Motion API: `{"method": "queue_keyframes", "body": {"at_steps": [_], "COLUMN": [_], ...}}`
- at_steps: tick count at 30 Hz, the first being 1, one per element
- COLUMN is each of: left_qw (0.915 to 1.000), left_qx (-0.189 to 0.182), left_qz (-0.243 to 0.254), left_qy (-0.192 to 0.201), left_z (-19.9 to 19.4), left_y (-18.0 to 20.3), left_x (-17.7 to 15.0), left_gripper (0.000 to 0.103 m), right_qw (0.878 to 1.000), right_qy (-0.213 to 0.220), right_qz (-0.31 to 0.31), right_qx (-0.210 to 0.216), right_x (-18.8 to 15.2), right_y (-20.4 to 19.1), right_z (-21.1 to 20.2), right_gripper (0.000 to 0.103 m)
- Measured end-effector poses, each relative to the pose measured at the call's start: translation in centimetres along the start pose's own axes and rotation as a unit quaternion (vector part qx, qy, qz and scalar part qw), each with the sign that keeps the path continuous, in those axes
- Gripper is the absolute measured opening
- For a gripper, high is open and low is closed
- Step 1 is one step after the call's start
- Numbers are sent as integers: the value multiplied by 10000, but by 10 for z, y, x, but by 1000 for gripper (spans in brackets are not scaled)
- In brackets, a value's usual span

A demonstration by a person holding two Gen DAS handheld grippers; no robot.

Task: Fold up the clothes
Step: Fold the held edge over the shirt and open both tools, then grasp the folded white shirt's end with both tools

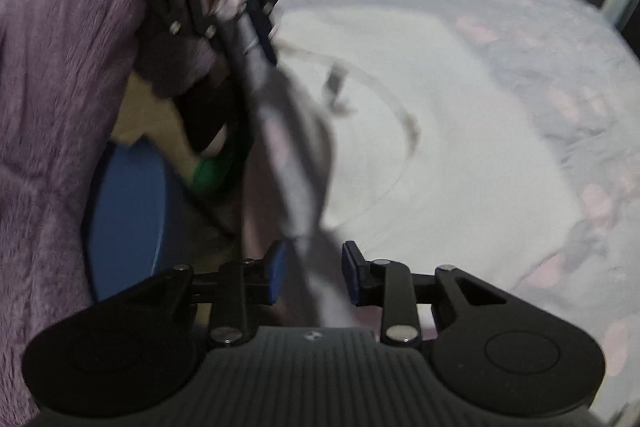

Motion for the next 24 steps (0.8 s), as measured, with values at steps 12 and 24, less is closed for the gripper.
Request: {"method": "queue_keyframes", "body": {"at_steps": [12, 24], "left_qw": [9541, 9028], "left_qx": [1337, 2011], "left_qz": [-2416, -3537], "left_qy": [1160, 1391], "left_z": [-20, 19], "left_y": [-110, -158], "left_x": [44, 46], "left_gripper": [23, 18], "right_qw": [9660, 8860], "right_qy": [696, 968], "right_qz": [1751, 3840], "right_qx": [-1770, -2410], "right_x": [17, 6], "right_y": [92, 146], "right_z": [-19, 1], "right_gripper": [38, 16]}}
Point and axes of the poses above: each gripper's, at about its wrist camera, not at the fingertips, and z roughly the way its jaws point, y to its right, x to its top, the point moved 9 cm from there along z, roughly the way its jaws point, and after that the axes turned 3 degrees about -z, right-handed, at the moved point
